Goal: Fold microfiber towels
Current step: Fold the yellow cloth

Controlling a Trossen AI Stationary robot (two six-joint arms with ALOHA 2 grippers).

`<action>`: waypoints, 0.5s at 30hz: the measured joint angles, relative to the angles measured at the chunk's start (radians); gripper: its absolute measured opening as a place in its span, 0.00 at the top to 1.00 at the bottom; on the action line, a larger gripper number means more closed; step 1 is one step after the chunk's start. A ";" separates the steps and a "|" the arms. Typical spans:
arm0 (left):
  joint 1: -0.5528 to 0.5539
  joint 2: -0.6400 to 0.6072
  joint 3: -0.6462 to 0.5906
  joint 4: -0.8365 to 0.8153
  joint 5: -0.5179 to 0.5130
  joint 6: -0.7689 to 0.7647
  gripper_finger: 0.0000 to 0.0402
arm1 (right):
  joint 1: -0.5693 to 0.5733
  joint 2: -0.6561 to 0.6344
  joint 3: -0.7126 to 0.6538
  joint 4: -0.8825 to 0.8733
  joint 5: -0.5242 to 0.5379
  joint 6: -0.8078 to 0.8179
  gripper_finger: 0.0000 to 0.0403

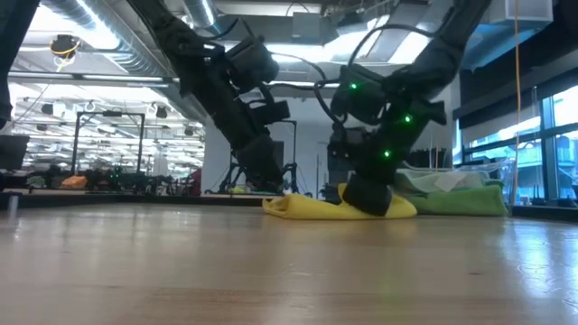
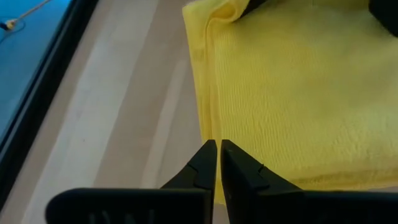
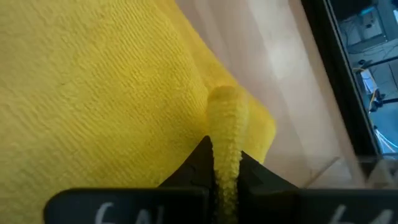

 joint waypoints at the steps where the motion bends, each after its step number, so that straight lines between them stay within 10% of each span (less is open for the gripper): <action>1: 0.001 0.002 0.000 -0.002 -0.002 0.000 0.97 | -0.004 0.000 -0.012 0.021 -0.003 -0.001 0.95; 15: -0.036 -0.001 0.000 0.003 0.034 0.000 0.93 | -0.013 0.000 -0.041 0.161 -0.007 -0.071 0.92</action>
